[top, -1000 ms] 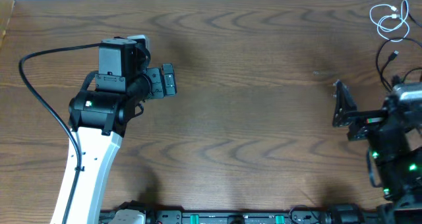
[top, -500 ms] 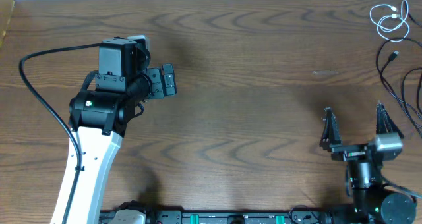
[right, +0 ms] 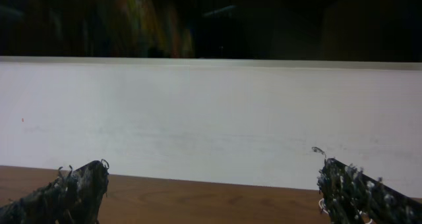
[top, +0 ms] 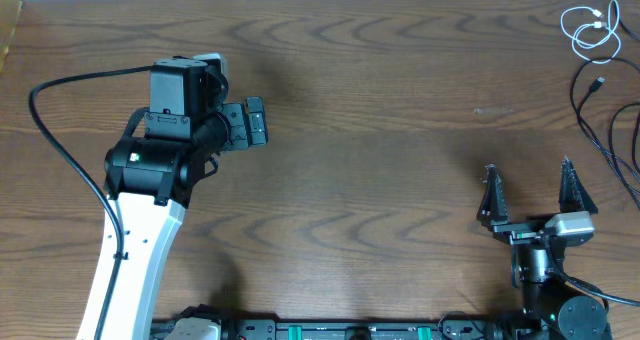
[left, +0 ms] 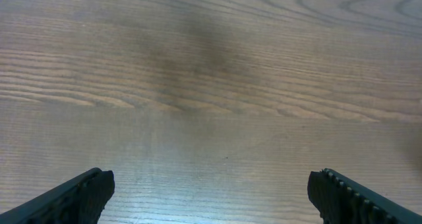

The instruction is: Untangle cables

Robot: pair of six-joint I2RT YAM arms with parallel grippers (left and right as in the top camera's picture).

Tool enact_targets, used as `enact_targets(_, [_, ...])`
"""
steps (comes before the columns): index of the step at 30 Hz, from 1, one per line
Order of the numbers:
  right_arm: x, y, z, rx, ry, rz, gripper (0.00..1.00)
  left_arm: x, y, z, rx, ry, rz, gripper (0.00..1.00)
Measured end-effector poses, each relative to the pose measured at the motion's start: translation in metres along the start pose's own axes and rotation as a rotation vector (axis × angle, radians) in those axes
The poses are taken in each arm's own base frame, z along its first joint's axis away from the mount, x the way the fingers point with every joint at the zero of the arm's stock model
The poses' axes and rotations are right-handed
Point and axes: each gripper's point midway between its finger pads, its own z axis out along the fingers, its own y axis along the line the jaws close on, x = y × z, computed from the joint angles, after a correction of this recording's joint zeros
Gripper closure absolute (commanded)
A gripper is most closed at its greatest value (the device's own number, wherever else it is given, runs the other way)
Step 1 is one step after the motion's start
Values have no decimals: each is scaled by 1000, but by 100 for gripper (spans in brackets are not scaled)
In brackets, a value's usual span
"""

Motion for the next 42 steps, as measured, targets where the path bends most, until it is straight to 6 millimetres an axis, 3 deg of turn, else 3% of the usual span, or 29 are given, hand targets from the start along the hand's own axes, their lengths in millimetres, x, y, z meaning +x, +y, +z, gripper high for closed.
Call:
enact_targets(21, [-10,0,0,-1,-43,-1,1,0,0,0,0,0,0,1])
enact_targets(29, [21,0,-1,-1,1,0,1,0,0,0,0,0,0,1])
enact_targets(37, [27,0,-1,-1,14,1,1,0,0,0,0,0,0,1])
enact_targets(42, [50,-1,-3,1,112,4,1,0,0,0,0,0,0,1])
